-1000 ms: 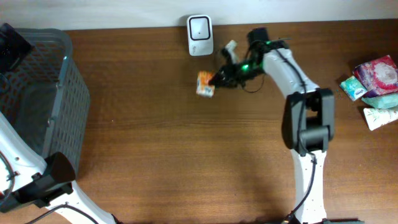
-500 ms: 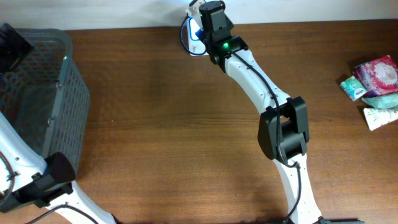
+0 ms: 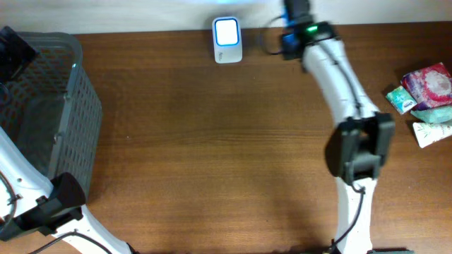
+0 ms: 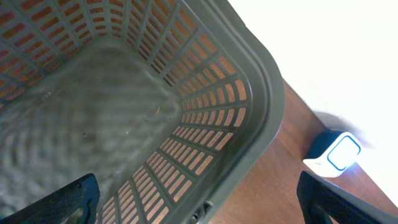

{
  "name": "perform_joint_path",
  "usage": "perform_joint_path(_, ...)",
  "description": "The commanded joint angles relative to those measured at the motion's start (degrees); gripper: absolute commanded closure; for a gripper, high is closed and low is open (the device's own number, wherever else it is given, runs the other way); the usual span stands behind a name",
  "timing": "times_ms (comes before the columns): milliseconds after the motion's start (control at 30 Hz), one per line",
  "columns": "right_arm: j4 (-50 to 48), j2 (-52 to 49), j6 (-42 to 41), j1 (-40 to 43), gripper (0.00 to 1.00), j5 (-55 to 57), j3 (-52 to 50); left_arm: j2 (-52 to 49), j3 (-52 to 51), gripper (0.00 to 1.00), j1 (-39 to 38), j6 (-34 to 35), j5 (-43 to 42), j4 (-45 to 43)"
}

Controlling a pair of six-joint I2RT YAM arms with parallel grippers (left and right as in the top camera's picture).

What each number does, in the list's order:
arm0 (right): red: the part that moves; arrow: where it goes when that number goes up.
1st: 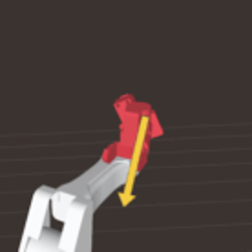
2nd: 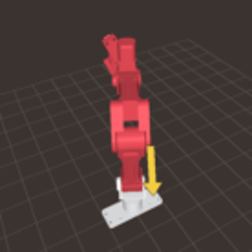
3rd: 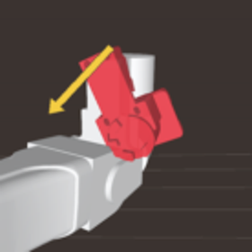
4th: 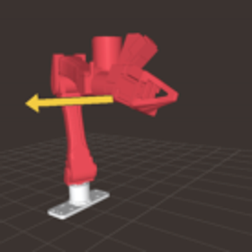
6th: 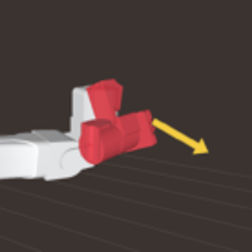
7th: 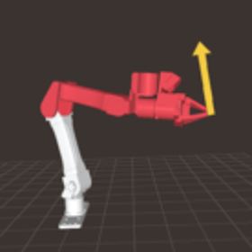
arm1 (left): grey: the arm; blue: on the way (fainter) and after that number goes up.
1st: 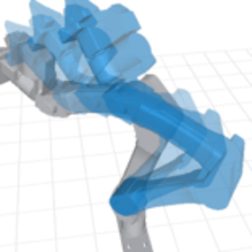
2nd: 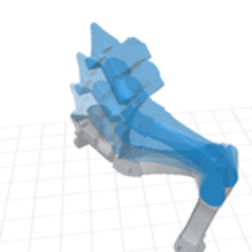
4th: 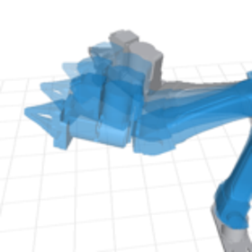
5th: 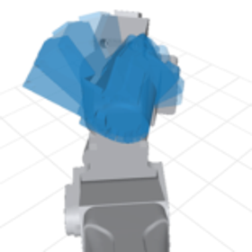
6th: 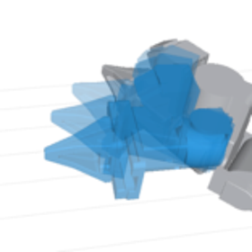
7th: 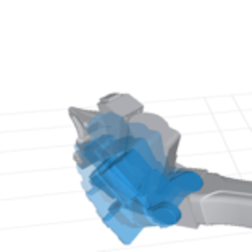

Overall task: Scan the item barcode
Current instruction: 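Carry the orange packet to the right table edge and release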

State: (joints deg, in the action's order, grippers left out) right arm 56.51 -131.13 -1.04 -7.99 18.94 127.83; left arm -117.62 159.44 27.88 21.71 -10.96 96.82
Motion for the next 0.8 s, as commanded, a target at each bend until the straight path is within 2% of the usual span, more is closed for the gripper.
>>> perform_joint_path(0,10.5,2.0,-2.9,6.8,0.96,2.7,-0.5,0.7,0.6,0.01,0.0,0.1,-0.2,-0.1)
perform_joint_path(67,17.2,1.4,-2.9,13.0,0.96,2.8,-0.7,0.7,0.6,0.01,0.0,0.1,-0.2,-0.1)
perform_joint_path(167,18.8,1.4,-3.0,20.9,0.96,2.7,-0.7,0.7,0.6,0.01,0.0,0.1,-0.2,-0.1)
perform_joint_path(200,18.8,1.4,-5.8,24.6,0.96,2.6,-0.7,0.7,0.6,0.01,0.0,0.1,-0.2,-0.1)
perform_joint_path(233,18.8,1.4,-5.9,26.6,0.89,2.0,-0.7,0.7,0.6,0.01,0.0,0.1,-0.2,-0.1)
perform_joint_path(267,19.1,1.4,-5.9,28.2,0.41,1.5,-0.7,0.7,0.6,0.01,0.0,0.1,-0.2,-0.1)
perform_joint_path(433,25.1,2.7,-5.9,30.9,0.2,-11.4,-0.6,0.7,0.6,0.01,0.0,0.1,-0.2,-0.1)
perform_joint_path(467,27.1,5.2,-5.9,30.9,0.01,-14.6,-0.6,0.7,0.6,0.01,0.0,0.1,-0.2,-0.1)
perform_joint_path(600,34.1,19.9,-4.2,28.7,0.01,-21.8,-0.7,0.7,0.6,0.01,0.0,0.1,-0.2,-0.1)
perform_joint_path(667,35.2,30.2,-3.7,23.9,0.01,-21.7,-0.7,0.7,0.6,0.01,0.0,0.1,-0.2,-0.1)
perform_joint_path(767,37.3,39.9,-2.2,15.7,0.01,-20.3,-1.9,0.7,0.6,0.01,0.0,0.1,-0.2,-0.1)
